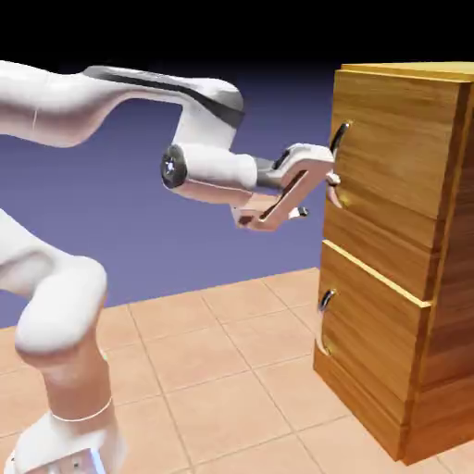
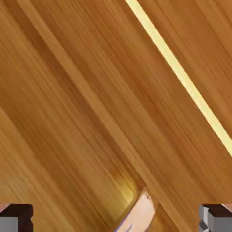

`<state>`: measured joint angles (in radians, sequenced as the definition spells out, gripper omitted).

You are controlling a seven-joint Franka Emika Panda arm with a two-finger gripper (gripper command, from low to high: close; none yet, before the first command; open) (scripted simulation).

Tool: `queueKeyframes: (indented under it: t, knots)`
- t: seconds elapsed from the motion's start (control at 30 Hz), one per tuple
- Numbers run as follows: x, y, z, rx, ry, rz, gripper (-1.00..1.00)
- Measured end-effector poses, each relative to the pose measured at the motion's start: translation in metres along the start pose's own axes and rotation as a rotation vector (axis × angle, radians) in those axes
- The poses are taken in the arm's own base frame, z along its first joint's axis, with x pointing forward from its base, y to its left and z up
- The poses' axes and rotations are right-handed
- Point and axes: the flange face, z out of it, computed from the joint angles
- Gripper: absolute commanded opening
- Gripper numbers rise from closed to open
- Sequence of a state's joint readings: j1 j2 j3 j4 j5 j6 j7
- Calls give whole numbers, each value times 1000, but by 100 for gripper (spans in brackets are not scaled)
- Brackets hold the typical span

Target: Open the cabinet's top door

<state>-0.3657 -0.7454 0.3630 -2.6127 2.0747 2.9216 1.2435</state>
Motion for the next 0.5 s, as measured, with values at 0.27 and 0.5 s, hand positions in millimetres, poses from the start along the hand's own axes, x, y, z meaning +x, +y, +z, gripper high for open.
queueKeyframes:
  t: [0.27,0.5]
  knots:
    - [-3,18,-1,18,-126,371,0]
    - [-9,37,1,12,-244,692,0]
